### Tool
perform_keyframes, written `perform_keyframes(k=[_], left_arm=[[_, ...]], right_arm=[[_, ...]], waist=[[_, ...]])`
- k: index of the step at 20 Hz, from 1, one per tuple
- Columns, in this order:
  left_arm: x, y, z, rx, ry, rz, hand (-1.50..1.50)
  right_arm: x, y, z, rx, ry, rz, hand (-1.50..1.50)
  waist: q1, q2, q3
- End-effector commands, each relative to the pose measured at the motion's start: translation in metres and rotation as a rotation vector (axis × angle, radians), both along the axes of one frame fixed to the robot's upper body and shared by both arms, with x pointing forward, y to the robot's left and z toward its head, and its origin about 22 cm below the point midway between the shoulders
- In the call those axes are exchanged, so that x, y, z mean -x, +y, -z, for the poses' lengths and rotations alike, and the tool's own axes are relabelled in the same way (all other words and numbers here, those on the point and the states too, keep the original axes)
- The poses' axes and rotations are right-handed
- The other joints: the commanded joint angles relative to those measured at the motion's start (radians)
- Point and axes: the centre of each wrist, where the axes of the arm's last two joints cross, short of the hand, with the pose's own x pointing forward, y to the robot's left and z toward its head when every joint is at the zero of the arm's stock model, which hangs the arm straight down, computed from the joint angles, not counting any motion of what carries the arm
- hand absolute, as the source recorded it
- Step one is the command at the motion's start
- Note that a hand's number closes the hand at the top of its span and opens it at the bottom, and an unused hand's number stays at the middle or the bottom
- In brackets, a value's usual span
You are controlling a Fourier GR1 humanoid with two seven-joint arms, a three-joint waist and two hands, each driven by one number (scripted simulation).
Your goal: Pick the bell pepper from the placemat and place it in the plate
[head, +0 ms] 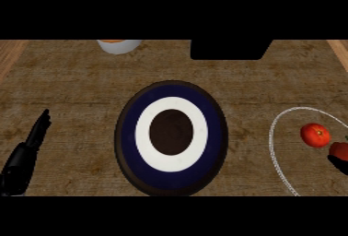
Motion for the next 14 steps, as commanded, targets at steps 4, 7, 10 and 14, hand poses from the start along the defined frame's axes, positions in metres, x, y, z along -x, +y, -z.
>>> perform_keyframes(k=[4,7,10,14], left_arm=[[-0.008,-0.013,0.006,0.009,0.004,0.03,0.0],[-0.013,-0.011,0.001,-0.001,-0.002,0.044,0.0],[-0.014,-0.007,0.005,0.013,-0.001,0.006,0.0],[0.002,-0.005,-0.001,0.013,0.003,-0.001,0.0]], right_arm=[[-0.023,0.037,0.004,0.207,0.003,-0.383,1.5],[-0.029,0.054,-0.001,0.356,0.023,-0.732,1.5],[-0.027,0.053,0.014,0.512,-0.082,-0.739,1.5],[-0.014,0.042,0.003,0.572,-0.219,-0.675,1.5]], waist=[[0.019,0.006,0.004],[0.044,0.011,0.005],[0.013,0.006,0.005],[0.0,0.0,0.004]])
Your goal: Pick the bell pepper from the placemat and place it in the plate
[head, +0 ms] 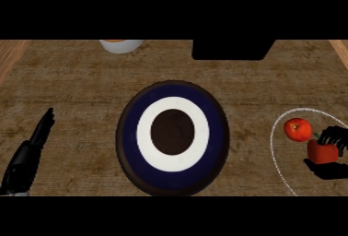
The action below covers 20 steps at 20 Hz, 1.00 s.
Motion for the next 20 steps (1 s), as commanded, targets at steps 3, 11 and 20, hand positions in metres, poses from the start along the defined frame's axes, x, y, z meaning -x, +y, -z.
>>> perform_keyframes(k=[3,11,20], left_arm=[[-0.002,0.007,0.008,-0.015,0.009,-0.028,0.0],[-0.003,0.012,-0.003,-0.02,0.016,-0.039,0.0],[0.001,0.009,-0.001,-0.006,0.01,-0.026,0.0]], right_arm=[[0.002,-0.001,-0.03,0.083,-0.244,-0.028,1.5],[0.028,0.044,-0.096,-0.081,-0.576,-0.283,1.5],[0.052,0.117,-0.16,-0.183,-0.585,-0.43,1.5]], waist=[[-0.017,0.0,0.003],[-0.03,-0.006,0.003],[-0.009,0.0,0.003]])
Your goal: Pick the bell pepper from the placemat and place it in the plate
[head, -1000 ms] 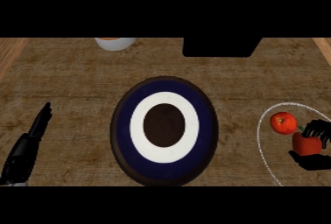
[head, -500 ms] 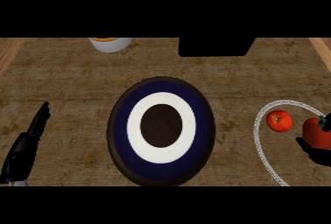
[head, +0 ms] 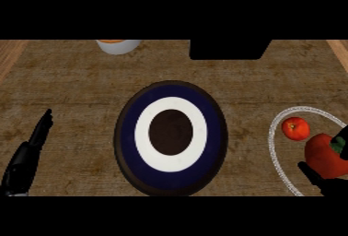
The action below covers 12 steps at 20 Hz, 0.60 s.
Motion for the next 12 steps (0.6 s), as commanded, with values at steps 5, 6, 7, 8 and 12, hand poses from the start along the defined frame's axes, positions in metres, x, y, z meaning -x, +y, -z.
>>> perform_keyframes(k=[5,6,7,8,12], left_arm=[[0.013,0.002,-0.005,-0.001,-0.007,0.026,0.0],[0.004,0.011,0.012,0.007,0.004,0.018,0.0],[0.002,0.006,0.004,-0.005,-0.008,0.029,0.0],[0.003,0.005,0.018,0.005,0.003,0.01,0.0],[-0.005,-0.009,0.004,-0.006,-0.014,0.018,0.0]], right_arm=[[-0.019,0.08,-0.029,-0.057,0.017,-0.072,1.5],[-0.001,0.096,-0.038,-0.069,0.029,-0.105,1.5],[-0.018,0.111,-0.035,-0.055,0.052,-0.105,1.5],[-0.018,0.118,-0.044,-0.071,0.066,-0.122,1.5],[-0.046,0.159,-0.05,-0.034,0.16,-0.135,1.5]], waist=[[0.022,0.003,0.0],[0.015,0.003,-0.001],[0.02,0.004,0.0],[0.017,0.004,-0.001],[0.02,0.004,-0.001]])
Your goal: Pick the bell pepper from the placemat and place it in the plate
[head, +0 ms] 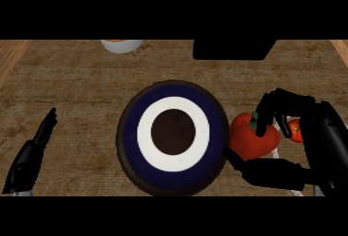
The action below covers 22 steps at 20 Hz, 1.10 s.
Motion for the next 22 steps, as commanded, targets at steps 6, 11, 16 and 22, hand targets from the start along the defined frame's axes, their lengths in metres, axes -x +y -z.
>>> perform_keyframes(k=[6,11,16,22], left_arm=[[-0.008,-0.005,-0.001,-0.001,-0.01,-0.009,0.0],[-0.007,0.001,0.015,-0.012,-0.006,0.003,0.0],[0.004,0.005,0.008,0.006,-0.016,0.007,0.0],[-0.003,-0.004,-0.004,-0.003,0.001,-0.005,0.0]], right_arm=[[-0.035,0.1,0.017,0.121,0.147,-0.081,1.5],[-0.057,0.129,0.046,0.077,0.223,-0.097,1.5],[-0.072,0.13,0.07,-0.088,0.36,-0.007,-1.5],[-0.084,0.141,0.09,-0.139,0.335,-0.007,-1.5]], waist=[[-0.001,0.001,0.001],[0.001,0.003,0.001],[0.008,0.003,0.001],[-0.001,0.001,0.002]])
